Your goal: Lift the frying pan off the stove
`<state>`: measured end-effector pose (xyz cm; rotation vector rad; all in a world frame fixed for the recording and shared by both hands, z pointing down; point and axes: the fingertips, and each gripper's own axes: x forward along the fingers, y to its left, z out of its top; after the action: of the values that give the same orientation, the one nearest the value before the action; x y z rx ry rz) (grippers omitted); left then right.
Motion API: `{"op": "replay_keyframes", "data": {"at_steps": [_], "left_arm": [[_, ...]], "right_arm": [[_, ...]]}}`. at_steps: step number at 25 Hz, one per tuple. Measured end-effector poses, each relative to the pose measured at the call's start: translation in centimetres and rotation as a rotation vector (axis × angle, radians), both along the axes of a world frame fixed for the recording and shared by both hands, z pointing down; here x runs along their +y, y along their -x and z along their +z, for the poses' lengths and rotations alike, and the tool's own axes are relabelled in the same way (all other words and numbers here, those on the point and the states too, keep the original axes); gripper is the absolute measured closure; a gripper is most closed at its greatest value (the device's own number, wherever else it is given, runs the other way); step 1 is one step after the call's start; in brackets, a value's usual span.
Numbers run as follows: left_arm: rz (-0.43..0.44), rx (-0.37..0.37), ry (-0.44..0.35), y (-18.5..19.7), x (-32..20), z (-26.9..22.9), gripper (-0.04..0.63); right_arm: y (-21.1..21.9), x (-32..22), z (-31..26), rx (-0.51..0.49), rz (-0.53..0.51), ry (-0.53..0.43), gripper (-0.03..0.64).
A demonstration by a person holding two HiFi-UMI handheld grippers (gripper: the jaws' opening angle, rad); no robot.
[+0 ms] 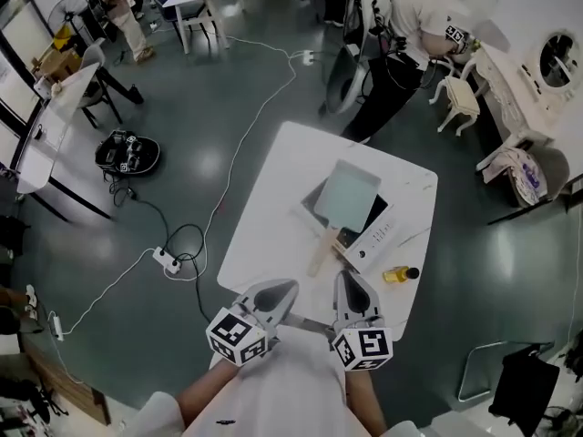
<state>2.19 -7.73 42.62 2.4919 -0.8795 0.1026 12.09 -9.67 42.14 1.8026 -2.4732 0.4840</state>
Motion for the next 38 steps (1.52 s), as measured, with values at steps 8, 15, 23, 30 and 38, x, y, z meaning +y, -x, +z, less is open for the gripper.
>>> {"op": "replay_keyframes", "data": {"at_steps": [8,15,23,30,38], "left_arm": [[0.051,-0.029,0.037,-1.2,-1.1,1.2,0.592],[0.064,-0.022,0.084,-2.5,-2.1,3.2,0.592],[0.079,0.007,0.154,-3.0,-3.7,5.7,0.591],[0.091,0.005,0.224,-3.5,-4.9,8.9,0.494],[0.096,-0.024,0.32,-3.9,-5.0,13.3,0.494]], "right_arm": [[-0.4,-1.2,2.2,-0.065,0.027,0.066,0.615],[-0.8,-3.2,5.1,-0.114,0.016,0.13,0.614],[-0.8,-5.3,9.1,-0.201,-0.003,0.238,0.538],[-0.8,-7.2,13.7,-0.316,0.01,0.345,0.505],[-0.5,-9.0,17.3,-0.497,0.015,0.439,0.43]]}}
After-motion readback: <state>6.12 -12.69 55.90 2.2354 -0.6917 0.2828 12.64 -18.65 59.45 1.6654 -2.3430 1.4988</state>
